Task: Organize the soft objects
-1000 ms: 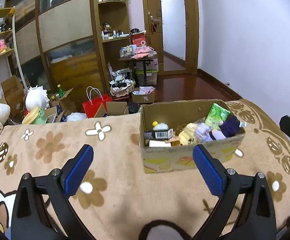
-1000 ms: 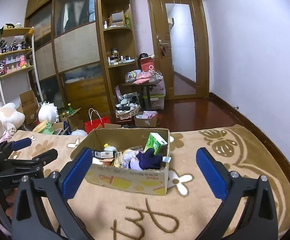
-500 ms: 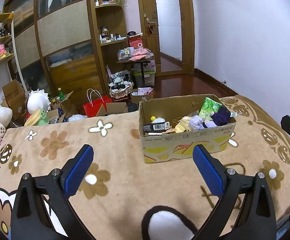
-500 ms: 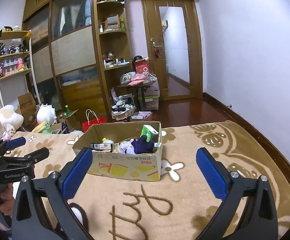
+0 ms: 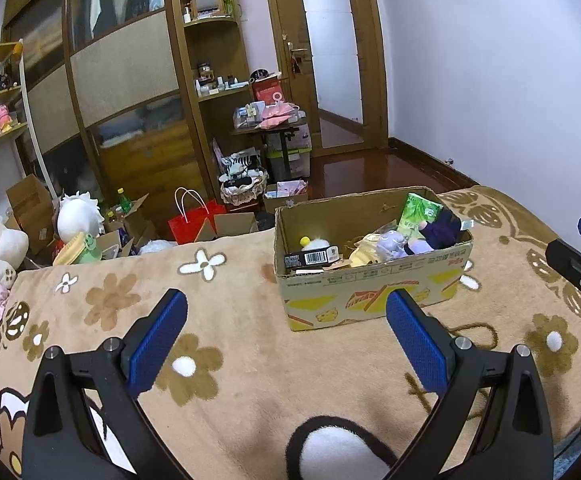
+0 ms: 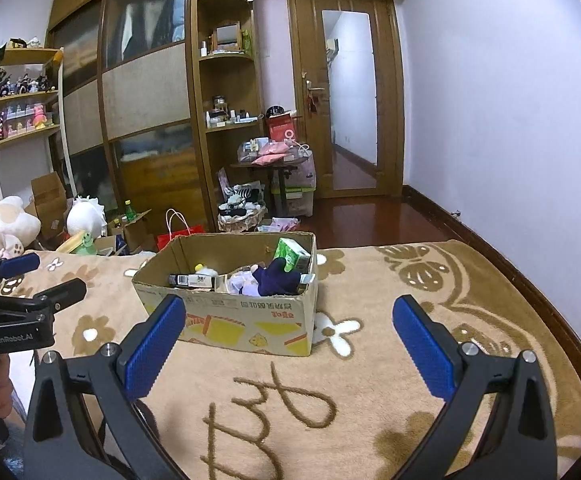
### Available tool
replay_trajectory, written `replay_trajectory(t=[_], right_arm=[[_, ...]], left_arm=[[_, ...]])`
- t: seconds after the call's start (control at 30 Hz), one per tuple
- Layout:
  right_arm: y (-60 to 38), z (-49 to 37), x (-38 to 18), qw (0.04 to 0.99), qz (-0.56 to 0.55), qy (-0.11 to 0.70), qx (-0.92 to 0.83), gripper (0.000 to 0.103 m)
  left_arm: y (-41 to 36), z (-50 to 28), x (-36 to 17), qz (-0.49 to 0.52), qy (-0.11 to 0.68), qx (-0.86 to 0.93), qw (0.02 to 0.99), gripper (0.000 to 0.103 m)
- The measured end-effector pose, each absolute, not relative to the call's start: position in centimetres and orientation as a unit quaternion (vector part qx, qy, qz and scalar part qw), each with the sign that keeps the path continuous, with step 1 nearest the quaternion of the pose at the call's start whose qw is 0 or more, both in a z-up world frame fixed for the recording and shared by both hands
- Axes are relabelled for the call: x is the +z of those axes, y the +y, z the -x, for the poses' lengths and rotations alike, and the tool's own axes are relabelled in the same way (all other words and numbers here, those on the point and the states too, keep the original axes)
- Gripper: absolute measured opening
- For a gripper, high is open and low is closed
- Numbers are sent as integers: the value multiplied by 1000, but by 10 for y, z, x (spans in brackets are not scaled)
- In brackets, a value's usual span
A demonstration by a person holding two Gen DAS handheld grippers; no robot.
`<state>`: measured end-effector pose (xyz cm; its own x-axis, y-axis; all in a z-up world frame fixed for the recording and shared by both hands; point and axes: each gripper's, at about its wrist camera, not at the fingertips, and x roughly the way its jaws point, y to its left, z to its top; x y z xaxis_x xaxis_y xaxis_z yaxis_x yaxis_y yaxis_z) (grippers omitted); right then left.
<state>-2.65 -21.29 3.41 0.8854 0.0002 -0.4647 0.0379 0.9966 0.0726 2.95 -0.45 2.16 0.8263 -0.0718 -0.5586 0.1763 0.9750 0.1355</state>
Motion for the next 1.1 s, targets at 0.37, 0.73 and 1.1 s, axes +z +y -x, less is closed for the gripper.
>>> replay_trajectory(t=[0.37, 0.73, 1.1], right_arm=[[-212, 24, 28, 969, -36, 243, -5, 103], [-211, 23, 28, 969, -35, 243, -5, 103], [-209, 24, 28, 970, -35, 241, -4, 103]], left_arm=[[-6, -25, 23, -93, 272, -52, 957, 99], [-3, -25, 25, -89, 266, -45, 959, 99], [-3, -23, 27, -86, 258, -43, 961, 99]])
